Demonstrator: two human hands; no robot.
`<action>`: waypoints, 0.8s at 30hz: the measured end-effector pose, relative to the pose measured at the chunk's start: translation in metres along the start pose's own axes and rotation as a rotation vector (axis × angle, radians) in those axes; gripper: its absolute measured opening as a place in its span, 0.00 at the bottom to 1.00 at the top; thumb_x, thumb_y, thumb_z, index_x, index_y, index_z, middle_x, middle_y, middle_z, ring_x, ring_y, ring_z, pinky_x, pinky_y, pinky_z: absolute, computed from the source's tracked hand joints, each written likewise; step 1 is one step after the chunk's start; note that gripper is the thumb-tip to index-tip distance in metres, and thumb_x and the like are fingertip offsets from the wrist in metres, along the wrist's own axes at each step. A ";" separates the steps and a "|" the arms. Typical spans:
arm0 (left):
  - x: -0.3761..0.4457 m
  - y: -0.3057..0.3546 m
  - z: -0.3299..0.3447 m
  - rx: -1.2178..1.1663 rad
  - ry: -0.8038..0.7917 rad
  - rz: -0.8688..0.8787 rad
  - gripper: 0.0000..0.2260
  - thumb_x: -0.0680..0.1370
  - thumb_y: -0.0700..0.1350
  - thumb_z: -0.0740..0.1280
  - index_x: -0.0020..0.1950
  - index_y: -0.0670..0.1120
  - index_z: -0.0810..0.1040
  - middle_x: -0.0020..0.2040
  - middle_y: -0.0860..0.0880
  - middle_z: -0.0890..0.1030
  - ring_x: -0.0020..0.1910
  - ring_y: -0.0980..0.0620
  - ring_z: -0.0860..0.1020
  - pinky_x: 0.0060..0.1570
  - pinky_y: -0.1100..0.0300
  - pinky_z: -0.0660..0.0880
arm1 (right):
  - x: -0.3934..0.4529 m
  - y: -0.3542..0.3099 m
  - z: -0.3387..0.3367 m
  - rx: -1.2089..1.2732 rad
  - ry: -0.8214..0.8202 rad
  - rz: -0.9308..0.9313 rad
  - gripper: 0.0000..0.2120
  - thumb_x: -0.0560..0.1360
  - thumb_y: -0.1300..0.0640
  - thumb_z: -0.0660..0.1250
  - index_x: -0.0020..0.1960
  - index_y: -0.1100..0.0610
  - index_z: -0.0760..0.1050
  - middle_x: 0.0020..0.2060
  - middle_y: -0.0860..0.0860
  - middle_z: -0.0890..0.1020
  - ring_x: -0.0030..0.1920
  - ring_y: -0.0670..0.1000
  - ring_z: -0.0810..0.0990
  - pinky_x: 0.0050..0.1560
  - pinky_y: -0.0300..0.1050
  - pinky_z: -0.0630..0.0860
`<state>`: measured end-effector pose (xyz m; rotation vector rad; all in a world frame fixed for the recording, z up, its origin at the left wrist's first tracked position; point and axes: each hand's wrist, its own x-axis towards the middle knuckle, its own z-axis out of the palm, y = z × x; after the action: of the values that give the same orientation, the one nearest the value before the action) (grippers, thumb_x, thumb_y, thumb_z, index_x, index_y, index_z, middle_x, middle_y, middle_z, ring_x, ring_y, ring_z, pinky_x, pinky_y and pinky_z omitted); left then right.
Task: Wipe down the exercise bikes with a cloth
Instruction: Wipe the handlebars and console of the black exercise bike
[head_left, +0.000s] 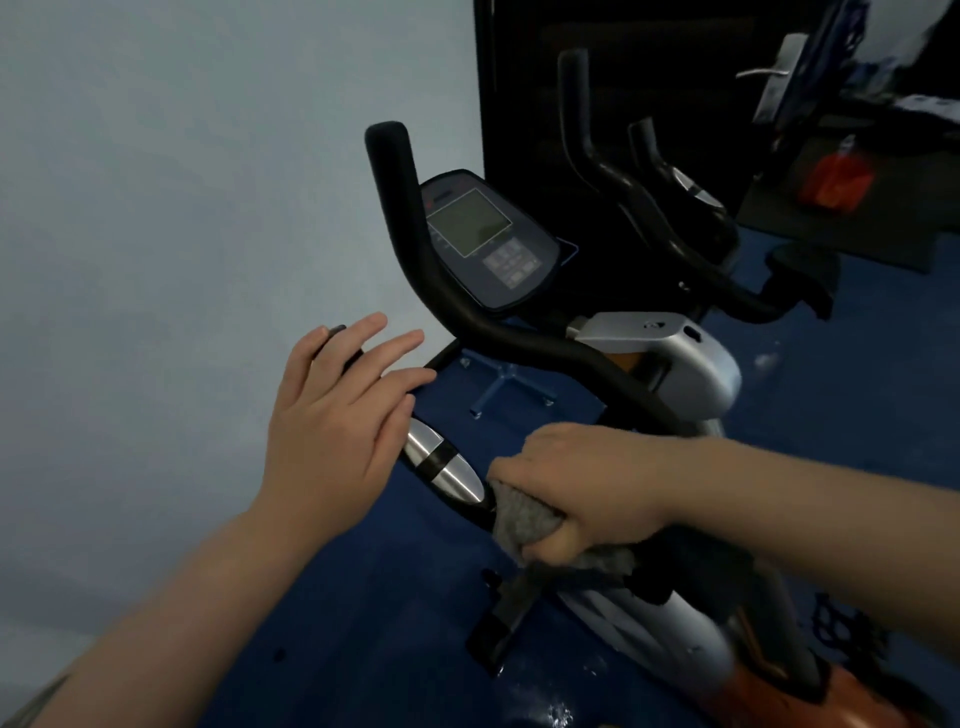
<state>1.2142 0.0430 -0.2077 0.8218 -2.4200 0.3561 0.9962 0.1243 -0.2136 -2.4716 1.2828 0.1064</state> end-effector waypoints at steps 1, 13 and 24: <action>0.000 -0.001 0.000 0.007 -0.004 0.007 0.15 0.81 0.44 0.55 0.55 0.46 0.82 0.64 0.50 0.78 0.69 0.47 0.68 0.71 0.48 0.58 | 0.000 0.005 -0.004 0.023 -0.067 -0.002 0.18 0.71 0.40 0.68 0.50 0.48 0.64 0.39 0.43 0.72 0.46 0.50 0.74 0.51 0.49 0.72; -0.001 0.002 -0.003 0.024 -0.022 -0.018 0.16 0.81 0.44 0.55 0.55 0.47 0.82 0.65 0.51 0.78 0.70 0.47 0.67 0.71 0.49 0.57 | -0.002 0.033 -0.029 -0.004 -0.334 0.081 0.22 0.68 0.39 0.71 0.57 0.46 0.69 0.49 0.44 0.76 0.50 0.48 0.75 0.50 0.46 0.73; 0.001 0.005 -0.002 0.024 -0.014 -0.044 0.17 0.81 0.44 0.54 0.55 0.47 0.82 0.64 0.51 0.78 0.70 0.47 0.68 0.70 0.46 0.59 | 0.009 0.011 -0.008 -0.072 -0.143 0.015 0.25 0.69 0.30 0.63 0.54 0.48 0.66 0.34 0.41 0.69 0.37 0.47 0.70 0.37 0.45 0.66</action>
<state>1.2113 0.0473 -0.2065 0.8898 -2.4111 0.3635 0.9915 0.1085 -0.2115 -2.4640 1.2578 0.3327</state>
